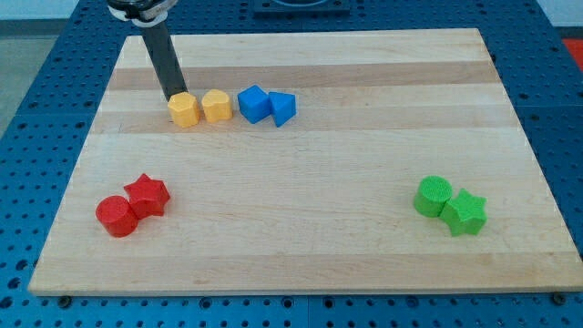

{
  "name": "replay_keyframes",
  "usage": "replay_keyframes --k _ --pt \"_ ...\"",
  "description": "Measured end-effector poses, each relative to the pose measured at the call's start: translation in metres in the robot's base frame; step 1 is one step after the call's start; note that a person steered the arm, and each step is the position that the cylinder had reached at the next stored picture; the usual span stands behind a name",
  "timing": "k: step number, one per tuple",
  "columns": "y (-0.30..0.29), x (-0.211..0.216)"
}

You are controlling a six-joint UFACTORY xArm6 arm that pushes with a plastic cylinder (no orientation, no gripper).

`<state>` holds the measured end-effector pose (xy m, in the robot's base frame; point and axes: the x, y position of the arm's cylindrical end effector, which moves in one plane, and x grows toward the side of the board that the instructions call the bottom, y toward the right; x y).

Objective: Move your arm downwards

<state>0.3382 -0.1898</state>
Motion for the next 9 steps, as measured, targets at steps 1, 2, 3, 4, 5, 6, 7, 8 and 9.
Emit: replay_keyframes --k 1,2,3,4,5,6,7,8,9 --pt "-0.038 -0.007" --pt "-0.079 0.002" --pt "-0.095 0.044" --pt "-0.096 0.091" --pt "-0.096 0.131" --pt "-0.098 0.145" --pt "-0.094 0.147" --pt "-0.094 0.147" --pt "-0.096 0.148"
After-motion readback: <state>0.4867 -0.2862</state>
